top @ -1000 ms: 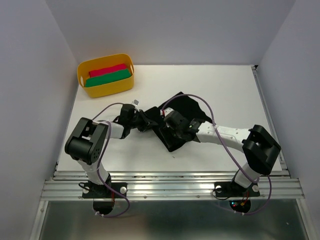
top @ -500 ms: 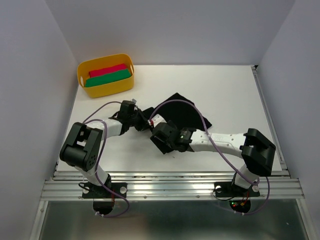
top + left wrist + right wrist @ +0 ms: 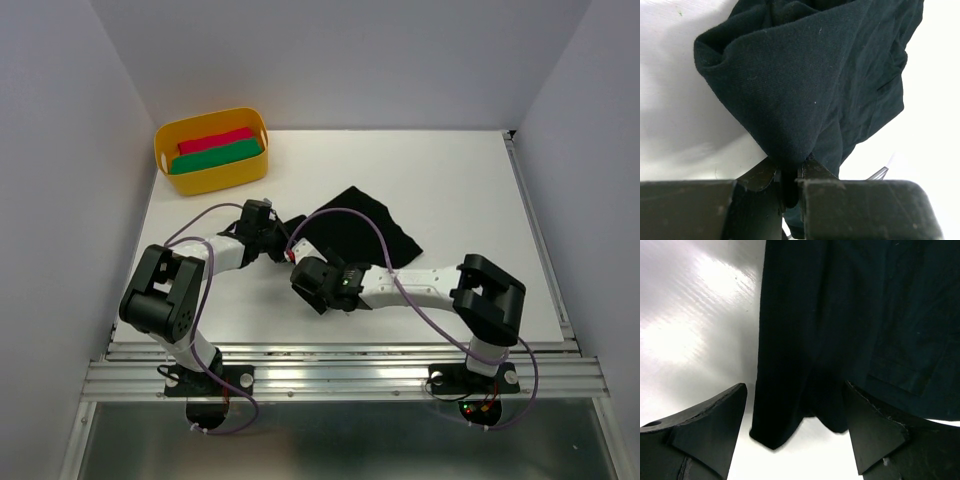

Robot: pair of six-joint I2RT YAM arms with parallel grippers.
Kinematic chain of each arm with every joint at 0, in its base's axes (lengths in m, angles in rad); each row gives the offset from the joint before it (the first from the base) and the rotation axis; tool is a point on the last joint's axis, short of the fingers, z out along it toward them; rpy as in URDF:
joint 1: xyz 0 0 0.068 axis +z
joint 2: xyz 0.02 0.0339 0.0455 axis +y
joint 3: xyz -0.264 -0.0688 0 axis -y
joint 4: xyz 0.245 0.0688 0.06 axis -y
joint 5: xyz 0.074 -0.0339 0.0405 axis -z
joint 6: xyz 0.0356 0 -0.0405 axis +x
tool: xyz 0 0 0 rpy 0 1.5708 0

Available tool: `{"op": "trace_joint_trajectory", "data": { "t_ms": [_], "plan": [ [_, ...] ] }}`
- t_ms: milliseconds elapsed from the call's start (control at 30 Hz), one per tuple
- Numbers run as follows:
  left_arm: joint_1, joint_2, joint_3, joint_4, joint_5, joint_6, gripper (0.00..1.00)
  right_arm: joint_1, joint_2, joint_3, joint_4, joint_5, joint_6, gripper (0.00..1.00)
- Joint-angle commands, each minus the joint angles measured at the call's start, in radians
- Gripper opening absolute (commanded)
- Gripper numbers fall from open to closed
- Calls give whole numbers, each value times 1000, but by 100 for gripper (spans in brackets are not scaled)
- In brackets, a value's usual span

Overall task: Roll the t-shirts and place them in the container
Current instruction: Roll the T-shirt to the center of the board.

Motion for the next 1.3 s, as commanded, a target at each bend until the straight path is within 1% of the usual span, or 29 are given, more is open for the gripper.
{"op": "trace_joint_trajectory", "data": {
  "t_ms": [0,233,333,467,500,567,600,633,667,700,733,800,833,900,933,967,1000,1033,1067,1133,1167,1200,1233,1267],
  "plan": [
    [1,-53,44,-31,-16,4,0,17,66,40,47,110,4,82],
    [1,-63,36,-31,-17,-4,0,26,147,52,49,282,73,83],
    [3,-64,34,-32,-17,-4,0,26,172,55,49,328,114,80],
    [3,-72,36,-38,-20,1,0,26,173,63,49,358,150,56],
    [3,-75,36,-41,-22,4,0,26,172,66,49,362,157,43],
    [1,-83,34,-43,-26,9,0,26,167,70,51,359,157,30],
    [1,-86,34,-43,-28,10,0,26,164,75,54,355,153,19],
    [1,-89,33,-43,-31,15,0,26,156,73,60,342,150,14],
    [1,-95,31,-43,-31,16,0,26,152,72,64,326,150,6],
    [1,-98,33,-43,-33,19,0,26,146,70,69,315,150,4],
    [1,-101,31,-43,-33,24,2,26,140,66,77,303,150,1],
    [1,-113,31,-45,-36,29,10,26,120,61,90,267,153,1],
    [3,-118,28,-52,-37,33,19,26,113,55,93,234,156,1],
    [3,-133,30,-58,-42,39,29,16,88,46,106,172,157,1],
    [3,-142,31,-66,-46,44,41,16,77,34,125,110,157,1],
    [3,-148,33,-72,-49,52,46,6,58,26,135,71,159,1],
    [3,-152,39,-86,-54,56,55,6,48,20,155,36,159,1],
    [3,-158,44,-95,-57,61,55,-4,40,15,159,4,166,1],
    [4,-168,47,-103,-59,71,60,-18,32,8,167,-70,171,1],
    [4,-184,60,-132,-72,81,62,-37,8,-2,188,-142,188,1],
    [6,-202,64,-140,-79,84,63,-47,-2,-8,196,-218,192,1],
    [9,-213,68,-150,-85,91,62,-67,-15,-15,208,-251,203,1],
    [12,-236,76,-167,-95,95,62,-78,-20,-22,216,-324,208,1],
    [14,-247,80,-167,-103,99,62,-92,-26,-26,222,-364,212,1]
  ]
}}
